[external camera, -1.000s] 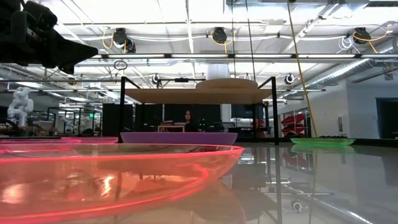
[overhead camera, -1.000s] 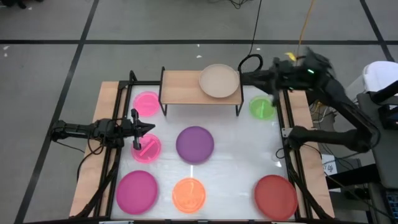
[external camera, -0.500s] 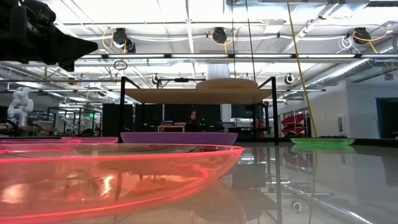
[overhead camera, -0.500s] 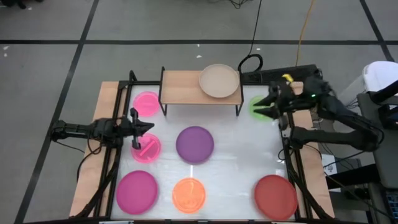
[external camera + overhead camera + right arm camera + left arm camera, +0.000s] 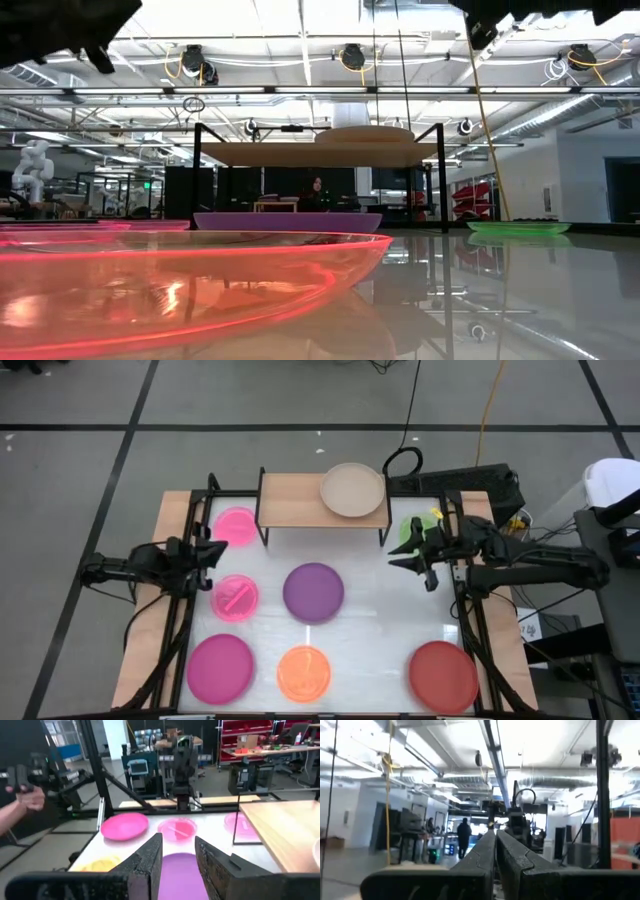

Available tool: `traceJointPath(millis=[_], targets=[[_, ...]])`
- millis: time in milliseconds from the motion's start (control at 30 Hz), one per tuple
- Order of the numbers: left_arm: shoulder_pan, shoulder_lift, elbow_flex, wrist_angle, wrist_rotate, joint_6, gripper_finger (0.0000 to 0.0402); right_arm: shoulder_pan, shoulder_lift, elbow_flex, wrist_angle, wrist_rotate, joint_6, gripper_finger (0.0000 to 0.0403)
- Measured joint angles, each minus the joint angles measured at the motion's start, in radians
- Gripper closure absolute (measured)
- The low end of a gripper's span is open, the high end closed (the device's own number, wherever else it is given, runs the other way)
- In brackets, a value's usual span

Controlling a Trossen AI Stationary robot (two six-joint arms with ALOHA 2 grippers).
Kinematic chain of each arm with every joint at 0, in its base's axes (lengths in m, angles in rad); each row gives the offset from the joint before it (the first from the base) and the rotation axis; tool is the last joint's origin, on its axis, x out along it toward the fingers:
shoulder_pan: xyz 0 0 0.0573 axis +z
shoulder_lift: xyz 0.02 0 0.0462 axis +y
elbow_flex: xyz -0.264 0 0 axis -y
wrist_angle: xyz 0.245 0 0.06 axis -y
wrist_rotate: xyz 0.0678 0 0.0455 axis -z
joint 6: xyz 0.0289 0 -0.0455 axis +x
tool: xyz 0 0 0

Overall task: Place and stack plates onto a shelf
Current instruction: Stack the violet plate on top of the brown plate on the shelf

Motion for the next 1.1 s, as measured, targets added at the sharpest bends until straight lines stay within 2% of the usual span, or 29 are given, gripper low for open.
traceJointPath(millis=[67, 167, 467, 633, 700, 800, 933, 1100], targets=[[-0.004, 0.059, 0.048, -0.080, -0.003, 0.022, 0.0382, 0.016, 0.002, -0.004, -0.001, 0.026, -0.011, 0.0303], [-0.006, 0.217, 0.149, -0.187, -0.032, 0.010, 0.0382, 0.030, 0.003, -0.004, 0.007, 0.049, -0.036, 0.0303], [-0.059, 0.901, 0.561, -0.433, -0.035, -0.009, 0.0382, 0.032, 0.003, -0.004, -0.004, 0.047, -0.048, 0.0303], [-0.112, 1.229, 0.841, -0.718, -0.031, -0.142, 0.0382, 0.032, 0.003, -0.004, -0.031, 0.046, -0.044, 0.0303], [-0.132, 1.341, 0.931, -0.829, -0.031, -0.146, 0.0382, 0.032, 0.003, -0.004, -0.035, 0.046, -0.044, 0.0303], [-0.159, 1.475, 1.016, -0.952, -0.008, -0.129, 0.0382, 0.032, 0.003, -0.004, -0.035, 0.046, -0.044, 0.0303], [-0.180, 1.597, 1.059, -0.984, 0.018, -0.132, 0.0382, 0.032, 0.003, -0.004, -0.039, 0.045, -0.043, 0.0303], [-0.183, 1.681, 1.088, -0.975, 0.134, -0.154, 0.0382, 0.032, 0.003, -0.004, -0.038, 0.045, -0.048, 0.0303]])
